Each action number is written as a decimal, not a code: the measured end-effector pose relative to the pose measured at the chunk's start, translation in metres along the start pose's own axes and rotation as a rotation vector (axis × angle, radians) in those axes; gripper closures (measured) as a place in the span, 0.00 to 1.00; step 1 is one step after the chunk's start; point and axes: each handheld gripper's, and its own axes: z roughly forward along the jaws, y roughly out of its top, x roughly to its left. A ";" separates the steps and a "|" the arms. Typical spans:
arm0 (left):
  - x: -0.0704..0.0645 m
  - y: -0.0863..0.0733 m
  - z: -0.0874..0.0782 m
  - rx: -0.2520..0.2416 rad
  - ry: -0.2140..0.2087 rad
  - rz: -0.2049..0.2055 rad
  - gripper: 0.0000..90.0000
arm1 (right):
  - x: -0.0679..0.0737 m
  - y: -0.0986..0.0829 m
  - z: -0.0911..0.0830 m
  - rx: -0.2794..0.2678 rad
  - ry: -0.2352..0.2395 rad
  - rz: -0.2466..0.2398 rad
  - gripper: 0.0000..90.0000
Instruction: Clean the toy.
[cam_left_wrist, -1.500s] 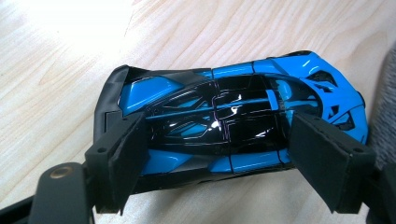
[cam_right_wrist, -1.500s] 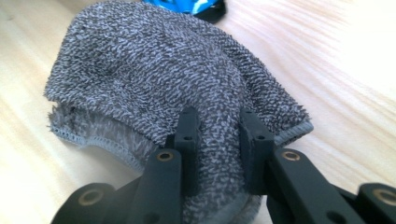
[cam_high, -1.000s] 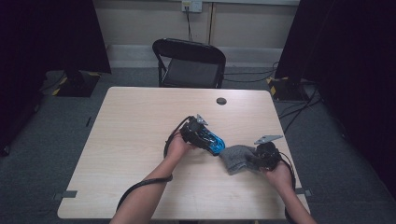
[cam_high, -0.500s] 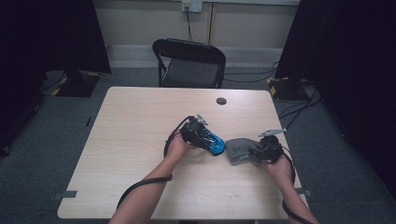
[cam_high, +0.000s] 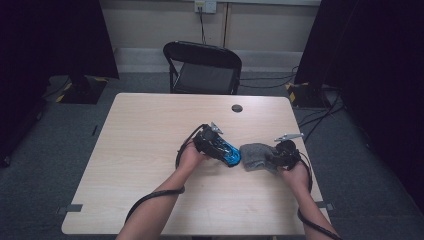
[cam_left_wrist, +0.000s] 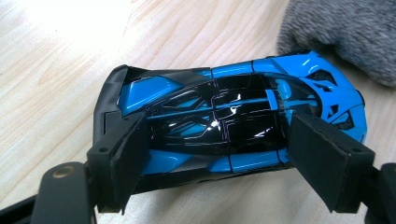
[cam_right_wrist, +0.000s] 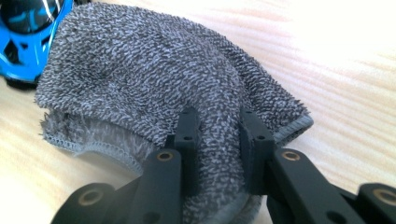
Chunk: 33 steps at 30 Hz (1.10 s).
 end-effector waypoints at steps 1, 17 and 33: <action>0.000 0.000 0.000 -0.002 0.000 0.000 0.23 | -0.001 0.001 0.001 -0.002 0.002 0.006 0.80; 0.000 0.000 0.000 -0.003 0.000 -0.003 0.23 | 0.002 0.006 -0.014 -0.080 0.032 0.024 0.80; 0.000 0.000 0.000 0.001 -0.003 -0.004 0.23 | 0.039 -0.015 -0.042 -0.117 0.172 -0.062 0.80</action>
